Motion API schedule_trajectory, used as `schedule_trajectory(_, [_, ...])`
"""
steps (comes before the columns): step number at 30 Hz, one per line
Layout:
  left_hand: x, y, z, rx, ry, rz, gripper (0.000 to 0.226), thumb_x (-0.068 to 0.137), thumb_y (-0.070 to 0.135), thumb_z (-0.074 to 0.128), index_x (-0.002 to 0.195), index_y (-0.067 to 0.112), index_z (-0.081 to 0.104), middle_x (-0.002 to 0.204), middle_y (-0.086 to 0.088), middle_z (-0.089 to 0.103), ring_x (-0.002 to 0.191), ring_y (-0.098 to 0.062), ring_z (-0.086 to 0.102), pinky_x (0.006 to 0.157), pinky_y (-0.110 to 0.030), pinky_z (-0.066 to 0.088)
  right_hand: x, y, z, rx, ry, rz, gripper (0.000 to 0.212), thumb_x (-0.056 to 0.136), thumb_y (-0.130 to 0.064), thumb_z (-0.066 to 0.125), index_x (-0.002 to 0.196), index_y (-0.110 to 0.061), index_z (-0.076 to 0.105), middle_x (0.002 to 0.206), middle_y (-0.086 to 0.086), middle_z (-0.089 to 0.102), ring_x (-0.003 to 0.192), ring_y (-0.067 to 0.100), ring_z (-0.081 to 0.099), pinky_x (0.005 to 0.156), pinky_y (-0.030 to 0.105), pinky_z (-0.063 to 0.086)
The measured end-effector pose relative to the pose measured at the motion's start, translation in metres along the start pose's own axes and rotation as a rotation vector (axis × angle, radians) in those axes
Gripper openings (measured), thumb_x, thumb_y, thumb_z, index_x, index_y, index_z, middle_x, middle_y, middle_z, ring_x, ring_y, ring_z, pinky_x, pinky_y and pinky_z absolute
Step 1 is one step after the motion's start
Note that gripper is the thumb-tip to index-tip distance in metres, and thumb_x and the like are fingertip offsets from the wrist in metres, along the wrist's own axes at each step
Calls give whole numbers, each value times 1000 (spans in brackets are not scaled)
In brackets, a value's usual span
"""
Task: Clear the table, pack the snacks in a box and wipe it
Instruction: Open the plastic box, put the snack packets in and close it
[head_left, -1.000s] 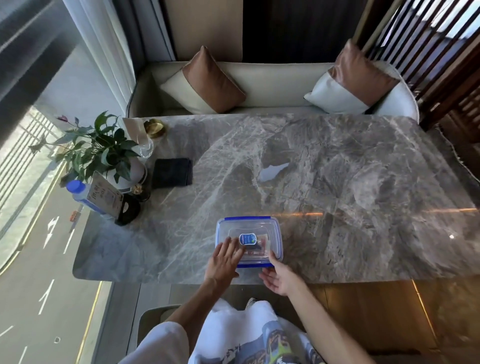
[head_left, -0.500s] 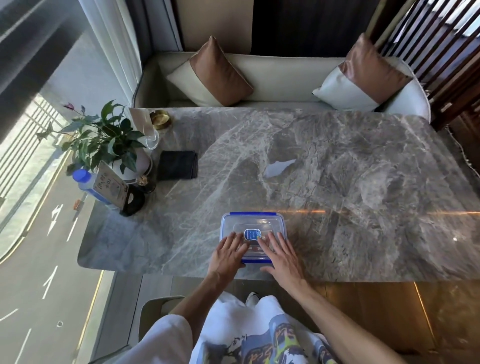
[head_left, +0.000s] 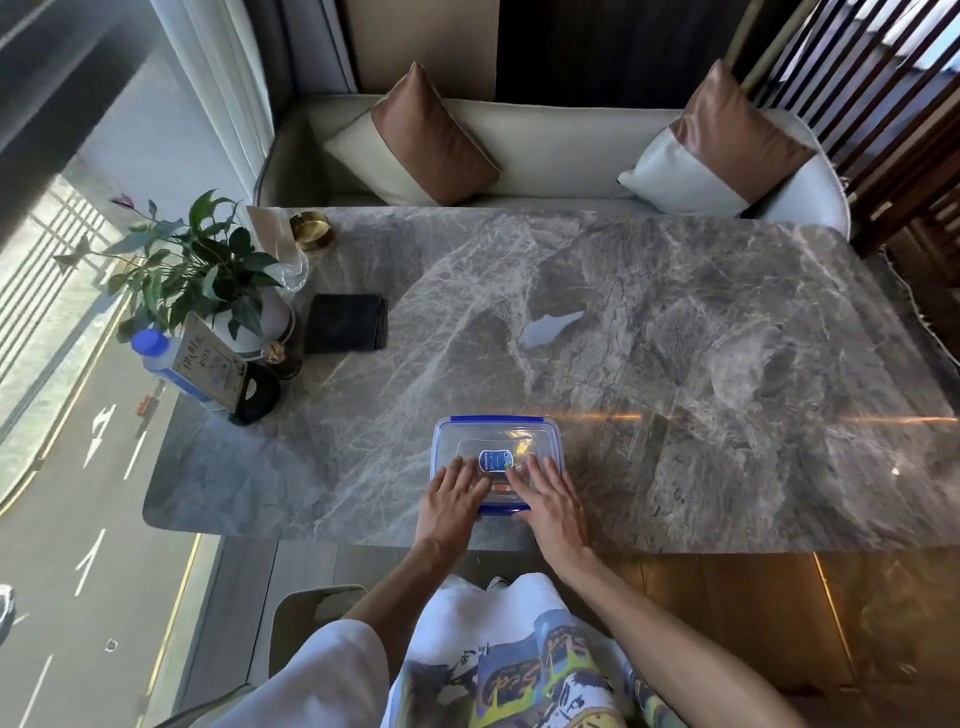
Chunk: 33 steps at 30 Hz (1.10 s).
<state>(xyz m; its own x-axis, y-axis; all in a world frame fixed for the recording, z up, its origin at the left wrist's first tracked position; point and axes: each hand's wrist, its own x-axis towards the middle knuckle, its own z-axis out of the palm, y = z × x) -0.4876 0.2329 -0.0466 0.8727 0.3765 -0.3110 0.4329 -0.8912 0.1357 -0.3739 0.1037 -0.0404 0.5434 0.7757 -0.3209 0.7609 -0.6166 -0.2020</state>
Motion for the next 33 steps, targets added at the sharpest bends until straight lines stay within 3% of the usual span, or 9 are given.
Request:
schedule_trajectory(6, [-7, 16, -9, -276, 41, -197, 84, 81, 8, 55, 151, 22, 11, 162, -7, 10, 151, -27, 0, 124, -43, 3, 9, -4, -19, 5, -45, -7, 62, 93, -43, 53, 149, -31, 30, 160, 4, 22, 150, 25, 14, 123, 43, 6])
schedule_trajectory(11, [-17, 25, -25, -913, 231, -776, 84, 86, 23, 58, 151, 9, 7, 156, -22, 15, 146, -36, 13, 120, -47, 12, 61, -11, -66, 73, 29, -81, 52, 96, -38, 49, 145, -24, 38, 156, 5, 32, 147, 24, 24, 122, 41, 16])
schedule_trajectory(15, [-13, 25, -34, -1680, 154, -1254, 69, 89, 20, 61, 144, -4, 27, 137, -25, 44, 124, -37, 49, 103, -43, 44, 104, -22, -95, 98, -157, -95, 55, 99, -35, 45, 150, -20, 29, 156, 6, 33, 145, 25, 28, 117, 40, 25])
schedule_trajectory(18, [-15, 32, -35, -2034, -65, -1067, 31, 94, 19, 52, 115, -2, 57, 101, -21, 67, 92, -34, 67, 80, -38, 57, 119, -25, -98, 122, -337, 6, 60, 99, -41, 40, 152, -23, 20, 159, 7, 26, 146, 26, 26, 118, 40, 24])
schedule_trajectory(21, [-15, 41, -37, -2089, -91, -1060, 11, 93, 16, 49, 83, 12, 46, 57, -1, 41, 47, -11, 37, 45, -20, 30, 120, -21, -89, 206, -452, 103, 62, 98, -44, 41, 153, -22, 20, 158, 8, 27, 144, 28, 30, 118, 40, 26])
schedule_trajectory(23, [-11, 44, -39, -2136, -49, -1062, 13, 93, 11, 45, 81, 15, 41, 59, 0, 31, 49, -10, 26, 45, -20, 21, 115, -13, -85, 292, -412, 141, 56, 97, -39, 47, 147, -17, 36, 143, 7, 48, 136, 29, 44, 113, 37, 35])
schedule_trajectory(26, [-7, 43, -47, -2146, 61, -1068, 13, 92, 6, 47, 84, 16, 48, 58, -1, 51, 44, -10, 44, 39, -19, 37, 98, 7, -80, 530, -255, 283, 38, 91, -28, 60, 124, -10, 63, 117, 9, 67, 112, 28, 62, 98, 35, 47])
schedule_trajectory(29, [2, 36, -54, -2008, 191, -1008, 32, 89, -3, 52, 114, 17, 55, 85, -8, 61, 65, -17, 59, 49, -25, 52, 66, 28, -65, 926, -136, 460, 34, 88, -15, 66, 119, -1, 62, 114, 21, 68, 96, 25, 63, 87, 36, 52])
schedule_trajectory(33, [19, 28, -52, -1689, 144, -854, 47, 87, -3, 59, 131, 11, 54, 103, -20, 69, 57, -9, 56, 42, -13, 50, 28, 35, -43, 1193, -7, 619, 42, 87, -10, 67, 126, 1, 53, 117, 23, 61, 97, 29, 61, 75, 34, 51])
